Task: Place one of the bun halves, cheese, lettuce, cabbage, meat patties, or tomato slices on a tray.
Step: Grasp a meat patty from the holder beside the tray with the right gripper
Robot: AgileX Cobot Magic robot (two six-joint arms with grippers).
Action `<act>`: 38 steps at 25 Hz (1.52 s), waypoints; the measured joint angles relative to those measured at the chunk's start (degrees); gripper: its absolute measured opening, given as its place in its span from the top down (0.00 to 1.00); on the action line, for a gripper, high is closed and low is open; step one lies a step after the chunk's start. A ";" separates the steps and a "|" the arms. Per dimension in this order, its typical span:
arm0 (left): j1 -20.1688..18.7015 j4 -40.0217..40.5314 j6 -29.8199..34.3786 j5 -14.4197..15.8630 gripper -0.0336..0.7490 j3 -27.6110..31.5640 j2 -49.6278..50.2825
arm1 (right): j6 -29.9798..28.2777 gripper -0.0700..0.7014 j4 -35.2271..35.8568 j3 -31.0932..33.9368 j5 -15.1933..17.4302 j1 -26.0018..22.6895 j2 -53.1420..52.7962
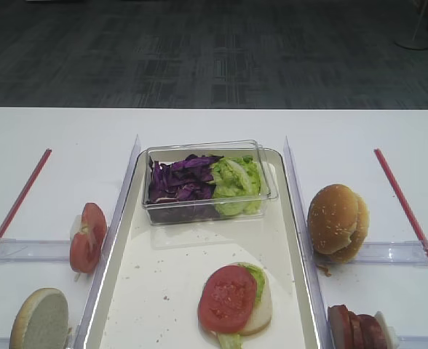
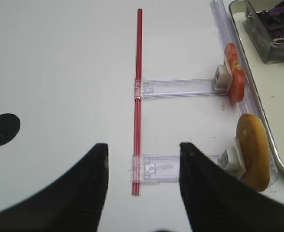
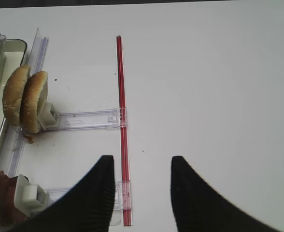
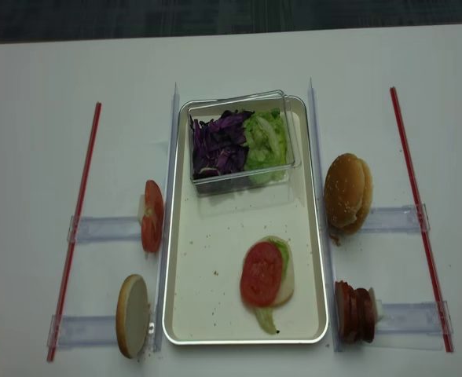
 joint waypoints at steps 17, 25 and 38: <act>0.00 0.00 0.00 0.00 0.56 0.00 0.00 | 0.00 0.50 0.00 0.00 0.00 0.00 0.00; 0.00 0.00 0.00 0.00 0.56 0.00 0.00 | 0.00 0.50 0.00 0.00 0.00 0.00 0.00; 0.00 0.00 0.00 0.00 0.56 0.00 0.00 | 0.00 0.50 0.00 0.00 0.00 0.00 0.00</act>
